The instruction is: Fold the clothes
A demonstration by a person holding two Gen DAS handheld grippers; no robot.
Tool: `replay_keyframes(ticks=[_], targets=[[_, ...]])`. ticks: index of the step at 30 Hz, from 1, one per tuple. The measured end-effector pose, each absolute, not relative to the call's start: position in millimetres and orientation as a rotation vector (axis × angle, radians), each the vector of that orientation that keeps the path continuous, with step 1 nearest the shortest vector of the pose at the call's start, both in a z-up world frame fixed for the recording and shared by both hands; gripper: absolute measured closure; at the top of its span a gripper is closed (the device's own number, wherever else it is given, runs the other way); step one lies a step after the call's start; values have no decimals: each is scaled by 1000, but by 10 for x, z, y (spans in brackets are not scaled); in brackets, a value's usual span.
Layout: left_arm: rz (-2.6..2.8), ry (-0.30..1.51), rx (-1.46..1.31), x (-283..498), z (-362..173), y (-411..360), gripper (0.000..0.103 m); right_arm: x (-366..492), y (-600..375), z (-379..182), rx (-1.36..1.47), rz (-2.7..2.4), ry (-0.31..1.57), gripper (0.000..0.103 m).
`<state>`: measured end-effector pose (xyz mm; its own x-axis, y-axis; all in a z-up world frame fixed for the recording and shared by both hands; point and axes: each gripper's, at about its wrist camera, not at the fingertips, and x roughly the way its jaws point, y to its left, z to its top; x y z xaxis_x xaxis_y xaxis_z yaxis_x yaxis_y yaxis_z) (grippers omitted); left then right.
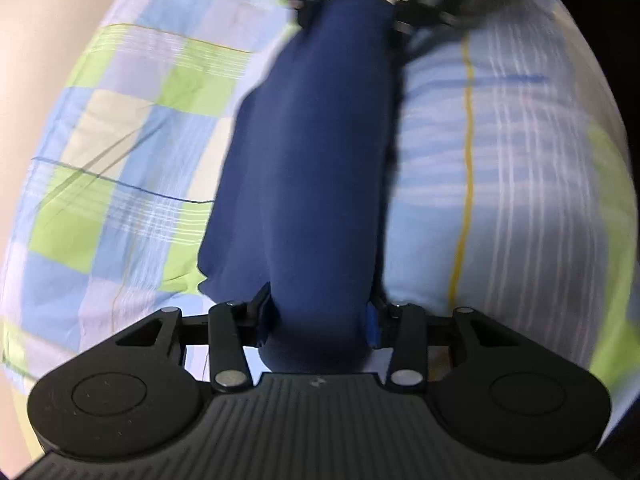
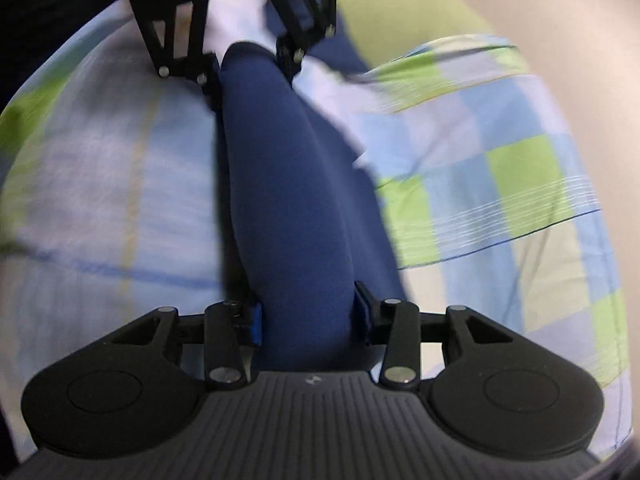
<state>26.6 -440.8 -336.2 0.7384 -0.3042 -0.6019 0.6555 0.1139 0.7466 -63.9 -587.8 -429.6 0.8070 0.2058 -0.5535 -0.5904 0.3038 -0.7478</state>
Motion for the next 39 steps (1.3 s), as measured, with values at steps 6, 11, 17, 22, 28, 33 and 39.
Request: replay_keyframes(ticks=[6, 11, 17, 22, 28, 33, 39], targets=[[-775, 429, 1061, 234, -3085, -4093, 48, -865, -5888, -4130, -1064, 480, 417, 59], [-769, 563, 562, 373, -2541, -3567, 46, -1165, -6141, -3735, -750, 386, 431, 51], [-691, 616, 117, 1005, -2334, -3388, 41, -1095, -6650, -3519, -152, 271, 445, 48], [-703, 807, -138, 1939, -2679, -3415, 52, -751, -7007, -3545, 230, 270, 464, 48], [-745, 939, -292, 2560, -3099, -3415, 71, 91, -7154, -3758, 371, 339, 563, 48], [-741, 879, -340, 2440, -3186, -3288, 88, 748, -7345, -4114, 570, 382, 605, 85], [-712, 793, -374, 2190, -3078, -3116, 89, 804, -7301, -4050, 614, 449, 560, 90]])
